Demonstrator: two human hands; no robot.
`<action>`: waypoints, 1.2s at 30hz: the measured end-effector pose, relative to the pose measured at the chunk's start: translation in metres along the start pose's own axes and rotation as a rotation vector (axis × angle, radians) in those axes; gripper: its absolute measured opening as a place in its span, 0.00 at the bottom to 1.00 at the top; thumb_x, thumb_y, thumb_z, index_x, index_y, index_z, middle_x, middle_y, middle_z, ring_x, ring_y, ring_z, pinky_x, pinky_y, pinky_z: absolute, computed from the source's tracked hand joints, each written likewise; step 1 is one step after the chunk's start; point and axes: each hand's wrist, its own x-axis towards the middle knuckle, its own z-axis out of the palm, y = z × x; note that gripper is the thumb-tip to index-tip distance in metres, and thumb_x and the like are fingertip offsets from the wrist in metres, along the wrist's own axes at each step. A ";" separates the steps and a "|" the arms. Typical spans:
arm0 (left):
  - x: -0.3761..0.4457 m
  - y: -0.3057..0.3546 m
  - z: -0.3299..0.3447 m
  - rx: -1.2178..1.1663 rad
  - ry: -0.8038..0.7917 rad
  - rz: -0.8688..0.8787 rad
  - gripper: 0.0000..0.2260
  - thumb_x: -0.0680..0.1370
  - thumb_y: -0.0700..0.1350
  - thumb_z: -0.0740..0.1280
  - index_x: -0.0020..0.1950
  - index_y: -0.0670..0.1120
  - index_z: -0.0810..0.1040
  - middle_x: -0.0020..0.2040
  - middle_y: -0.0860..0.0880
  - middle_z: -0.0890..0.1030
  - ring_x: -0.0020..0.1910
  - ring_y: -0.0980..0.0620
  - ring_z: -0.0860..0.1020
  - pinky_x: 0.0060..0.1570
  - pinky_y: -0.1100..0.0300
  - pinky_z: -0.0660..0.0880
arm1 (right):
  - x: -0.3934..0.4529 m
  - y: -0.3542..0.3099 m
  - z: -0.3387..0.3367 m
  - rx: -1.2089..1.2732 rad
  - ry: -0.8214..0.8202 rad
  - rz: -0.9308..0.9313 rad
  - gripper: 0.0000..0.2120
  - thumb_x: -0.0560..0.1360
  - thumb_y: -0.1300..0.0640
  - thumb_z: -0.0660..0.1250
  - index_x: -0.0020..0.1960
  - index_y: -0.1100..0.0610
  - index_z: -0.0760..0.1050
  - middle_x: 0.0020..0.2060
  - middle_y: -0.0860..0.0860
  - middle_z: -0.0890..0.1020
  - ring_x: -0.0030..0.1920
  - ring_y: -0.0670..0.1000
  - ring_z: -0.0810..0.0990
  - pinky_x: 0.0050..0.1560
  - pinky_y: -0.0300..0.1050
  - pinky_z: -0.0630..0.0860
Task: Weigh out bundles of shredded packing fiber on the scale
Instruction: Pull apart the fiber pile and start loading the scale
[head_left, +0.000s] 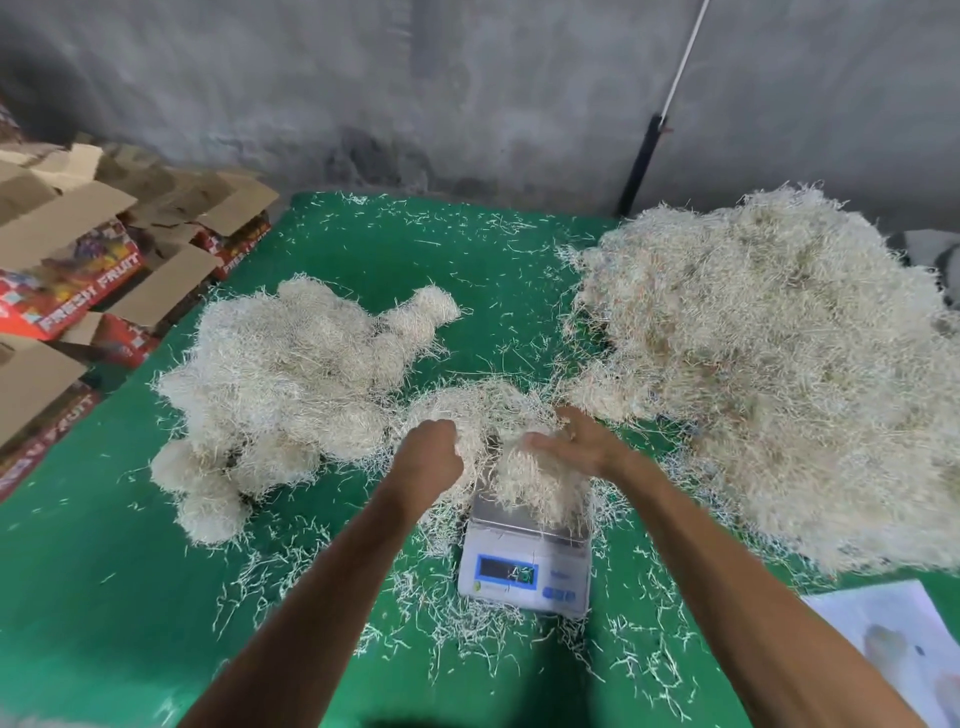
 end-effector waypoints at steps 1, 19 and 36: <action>-0.002 0.004 0.000 -0.009 0.022 0.033 0.13 0.79 0.40 0.66 0.64 0.41 0.77 0.59 0.44 0.79 0.53 0.48 0.79 0.55 0.51 0.77 | 0.000 0.002 -0.003 -0.003 0.075 -0.026 0.47 0.73 0.29 0.67 0.82 0.55 0.58 0.77 0.63 0.68 0.72 0.64 0.73 0.70 0.62 0.70; -0.019 0.001 0.024 -0.041 0.026 0.074 0.10 0.81 0.53 0.65 0.57 0.50 0.79 0.49 0.50 0.84 0.46 0.50 0.81 0.52 0.53 0.79 | -0.010 0.018 0.007 0.169 0.353 -0.106 0.36 0.80 0.32 0.61 0.76 0.58 0.68 0.69 0.56 0.78 0.63 0.56 0.79 0.64 0.55 0.76; -0.051 -0.002 0.081 -0.262 -0.171 0.090 0.03 0.80 0.44 0.69 0.46 0.48 0.79 0.45 0.54 0.82 0.40 0.59 0.80 0.46 0.59 0.80 | -0.017 0.022 0.011 0.207 0.360 -0.124 0.35 0.81 0.36 0.62 0.79 0.58 0.64 0.70 0.59 0.77 0.52 0.52 0.81 0.64 0.54 0.74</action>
